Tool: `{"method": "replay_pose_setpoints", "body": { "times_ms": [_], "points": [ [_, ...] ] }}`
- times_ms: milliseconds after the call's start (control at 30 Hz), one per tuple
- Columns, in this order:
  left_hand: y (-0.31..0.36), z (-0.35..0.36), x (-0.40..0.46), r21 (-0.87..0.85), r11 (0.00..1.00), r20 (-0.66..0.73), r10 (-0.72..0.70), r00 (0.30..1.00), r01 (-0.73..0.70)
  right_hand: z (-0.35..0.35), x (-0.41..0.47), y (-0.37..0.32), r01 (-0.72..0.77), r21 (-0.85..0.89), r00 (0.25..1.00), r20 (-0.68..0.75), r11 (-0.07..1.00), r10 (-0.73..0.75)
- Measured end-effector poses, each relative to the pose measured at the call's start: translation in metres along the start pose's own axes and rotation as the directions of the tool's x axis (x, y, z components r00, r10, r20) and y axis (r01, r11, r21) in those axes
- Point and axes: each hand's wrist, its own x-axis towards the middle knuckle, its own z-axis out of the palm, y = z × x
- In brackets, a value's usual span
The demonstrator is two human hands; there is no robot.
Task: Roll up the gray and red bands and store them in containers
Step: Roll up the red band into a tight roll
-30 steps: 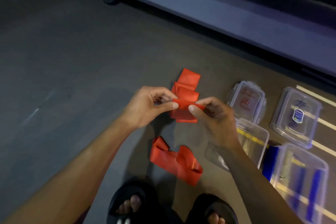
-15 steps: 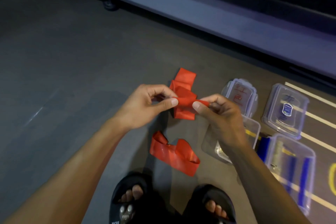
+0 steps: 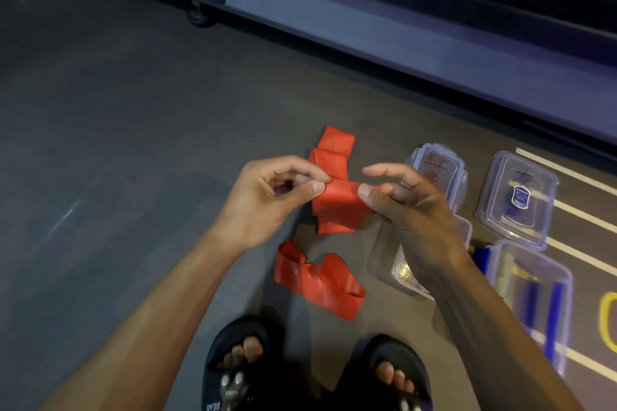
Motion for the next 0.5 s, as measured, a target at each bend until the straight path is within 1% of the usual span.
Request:
{"method": "replay_pose_setpoints", "body": {
  "times_ms": [67, 167, 367, 500],
  "points": [
    [-0.0012, 0.0031, -0.0017, 0.06, 0.998, -0.039, 0.001, 0.999, 0.002, 0.0006, -0.0004, 0.0005, 0.012, -0.017, 1.0, 0.007, 1.0, -0.012],
    [-0.0034, 0.0038, -0.005, 0.154, 0.988, -0.061, -0.004, 0.998, 0.013, 0.0012, -0.0006, -0.0004, 0.021, -0.063, 1.0, -0.004, 0.998, -0.021],
    [-0.0045, 0.0055, -0.0081, 0.206, 0.976, -0.072, -0.053, 0.996, 0.067, -0.0048, 0.0, -0.0041, 0.023, -0.258, 0.999, -0.024, 0.966, -0.03],
    [0.0005, 0.0094, -0.0087, 0.383, 0.922, -0.107, -0.013, 0.994, 0.054, -0.0069, 0.0003, -0.0044, 0.046, -0.4, 0.998, -0.026, 0.915, -0.061]
  ]
}}
